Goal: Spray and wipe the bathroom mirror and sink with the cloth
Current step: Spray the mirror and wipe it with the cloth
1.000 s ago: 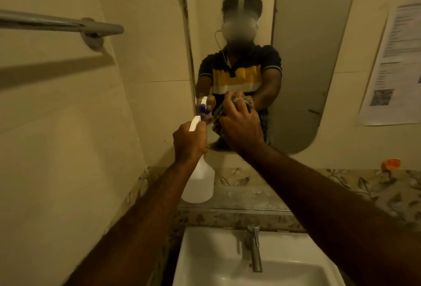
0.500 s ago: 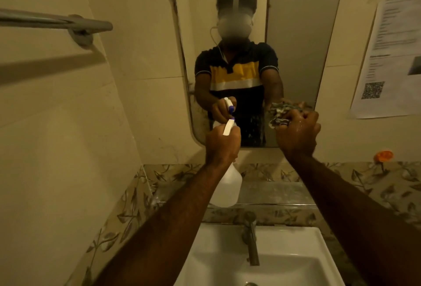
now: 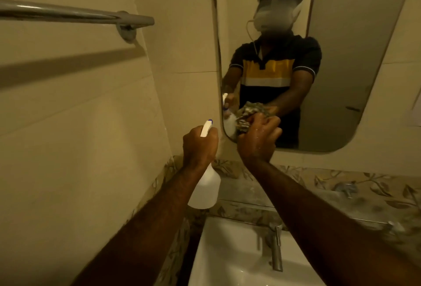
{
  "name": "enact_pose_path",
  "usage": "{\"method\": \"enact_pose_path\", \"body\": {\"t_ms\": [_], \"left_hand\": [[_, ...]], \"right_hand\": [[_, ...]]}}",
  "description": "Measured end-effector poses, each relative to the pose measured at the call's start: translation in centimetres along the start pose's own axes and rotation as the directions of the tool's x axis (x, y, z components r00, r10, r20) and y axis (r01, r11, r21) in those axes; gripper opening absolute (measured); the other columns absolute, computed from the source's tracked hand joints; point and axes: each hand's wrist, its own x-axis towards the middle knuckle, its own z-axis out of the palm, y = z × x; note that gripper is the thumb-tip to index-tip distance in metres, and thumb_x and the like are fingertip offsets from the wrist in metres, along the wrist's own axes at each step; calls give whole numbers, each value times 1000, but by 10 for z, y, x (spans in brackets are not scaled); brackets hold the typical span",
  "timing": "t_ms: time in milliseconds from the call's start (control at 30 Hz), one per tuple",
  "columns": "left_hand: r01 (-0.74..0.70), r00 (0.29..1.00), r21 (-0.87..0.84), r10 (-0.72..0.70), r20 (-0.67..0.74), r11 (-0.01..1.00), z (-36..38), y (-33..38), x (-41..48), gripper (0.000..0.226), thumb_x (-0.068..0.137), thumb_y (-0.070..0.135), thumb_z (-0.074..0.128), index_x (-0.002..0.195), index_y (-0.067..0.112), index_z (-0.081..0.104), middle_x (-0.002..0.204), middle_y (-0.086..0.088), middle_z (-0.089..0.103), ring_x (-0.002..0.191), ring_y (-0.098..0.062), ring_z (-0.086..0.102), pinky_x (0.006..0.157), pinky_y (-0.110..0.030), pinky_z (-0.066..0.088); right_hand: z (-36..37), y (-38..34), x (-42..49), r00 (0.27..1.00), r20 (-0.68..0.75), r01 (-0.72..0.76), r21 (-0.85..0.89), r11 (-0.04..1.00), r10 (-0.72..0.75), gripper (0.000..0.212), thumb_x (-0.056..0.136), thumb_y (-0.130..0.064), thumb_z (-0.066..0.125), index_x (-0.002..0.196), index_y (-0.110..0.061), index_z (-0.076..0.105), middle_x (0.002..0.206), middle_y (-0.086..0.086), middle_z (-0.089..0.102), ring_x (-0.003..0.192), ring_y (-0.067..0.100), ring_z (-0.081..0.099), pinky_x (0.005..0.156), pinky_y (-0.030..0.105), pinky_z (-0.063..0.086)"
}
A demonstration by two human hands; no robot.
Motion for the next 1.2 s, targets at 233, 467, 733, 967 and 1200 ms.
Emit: {"method": "enact_pose_path", "body": {"t_ms": [233, 467, 733, 967, 1200], "left_hand": [[59, 997, 10, -59, -44, 998, -6, -18, -1, 26, 88, 32, 58, 63, 29, 53, 66, 4, 62, 61, -20, 64, 58, -44, 62], [47, 997, 2, -47, 61, 999, 37, -16, -24, 18, 91, 34, 58, 75, 25, 59, 66, 4, 63, 60, -18, 65, 57, -39, 62], [60, 983, -59, -48, 176, 996, 82, 5, -52, 30, 89, 37, 59, 62, 28, 53, 62, 7, 62, 56, -13, 63, 53, -34, 61], [31, 982, -71, -17, 188, 997, 80, 9, -55, 30, 89, 38, 59, 62, 30, 52, 61, 7, 62, 56, -12, 62, 50, -29, 58], [44, 992, -8, -42, 117, 999, 36, -5, -35, 30, 90, 39, 57, 62, 29, 53, 62, 6, 63, 54, -14, 64, 49, -31, 60]], "right_hand": [[15, 12, -9, 801, 259, 598, -310, 739, -540, 43, 79, -29, 77, 118, -13, 67, 136, 17, 54, 119, 41, 51, 74, 48, 55], [-13, 75, 1, 771, 331, 637, -398, 660, -544, 51, 80, -37, 77, 126, -19, 67, 137, 7, 52, 126, 33, 46, 94, 50, 48], [-67, 145, 34, 914, 180, 407, -421, 811, -365, 31, 78, -39, 80, 105, -23, 76, 140, 15, 52, 120, 42, 47, 77, 47, 55], [-66, 166, 44, 998, -43, -34, 6, 999, 34, 16, 81, -25, 77, 96, -20, 74, 127, 13, 45, 112, 40, 45, 83, 47, 53], [-16, 94, 18, 909, 176, -415, 474, 776, 378, 18, 80, -5, 62, 87, -17, 74, 119, 13, 60, 88, 43, 67, 76, 53, 61]]}}
